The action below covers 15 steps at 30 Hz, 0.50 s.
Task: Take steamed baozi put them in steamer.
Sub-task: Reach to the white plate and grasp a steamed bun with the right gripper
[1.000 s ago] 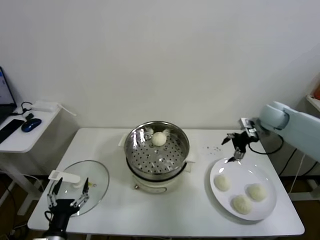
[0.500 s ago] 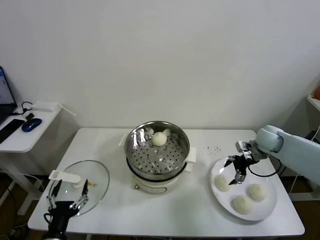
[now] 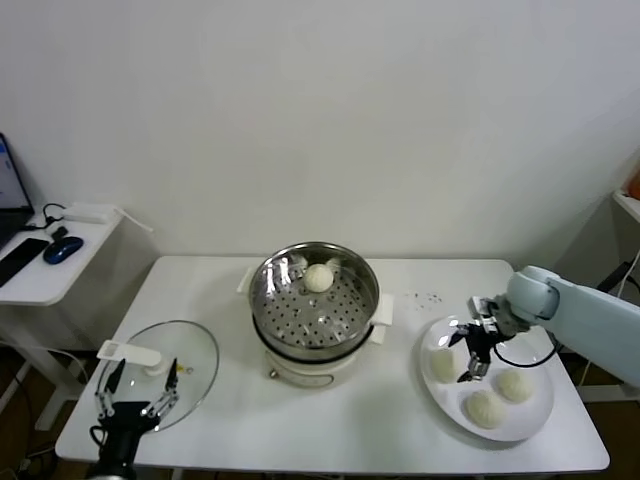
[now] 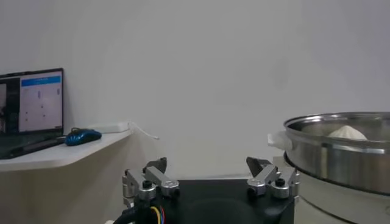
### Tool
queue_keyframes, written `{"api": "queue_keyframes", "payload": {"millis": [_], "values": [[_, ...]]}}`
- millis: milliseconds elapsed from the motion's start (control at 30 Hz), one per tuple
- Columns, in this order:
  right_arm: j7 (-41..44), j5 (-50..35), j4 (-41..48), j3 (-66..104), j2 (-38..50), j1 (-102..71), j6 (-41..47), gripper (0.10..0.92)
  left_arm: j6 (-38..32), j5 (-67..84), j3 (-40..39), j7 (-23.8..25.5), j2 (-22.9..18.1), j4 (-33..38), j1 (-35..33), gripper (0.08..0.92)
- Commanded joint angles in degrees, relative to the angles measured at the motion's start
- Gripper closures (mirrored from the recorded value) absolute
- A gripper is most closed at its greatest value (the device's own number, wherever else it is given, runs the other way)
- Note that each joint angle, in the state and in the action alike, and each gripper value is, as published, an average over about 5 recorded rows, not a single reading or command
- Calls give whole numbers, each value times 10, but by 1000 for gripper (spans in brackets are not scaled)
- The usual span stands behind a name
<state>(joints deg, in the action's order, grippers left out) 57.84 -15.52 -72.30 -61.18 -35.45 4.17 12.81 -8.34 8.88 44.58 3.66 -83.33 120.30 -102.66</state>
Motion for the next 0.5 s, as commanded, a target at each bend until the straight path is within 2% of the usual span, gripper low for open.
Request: {"api": "queue_keyframes", "payload": {"millis": [33, 500], "values": [[-5, 8, 6, 7, -17, -14, 2, 203, -1, -1, 0, 0, 0, -1, -1, 177], [6, 18, 8, 13, -20, -17, 5, 210, 0, 2, 0, -1, 0, 1, 0, 177]]}}
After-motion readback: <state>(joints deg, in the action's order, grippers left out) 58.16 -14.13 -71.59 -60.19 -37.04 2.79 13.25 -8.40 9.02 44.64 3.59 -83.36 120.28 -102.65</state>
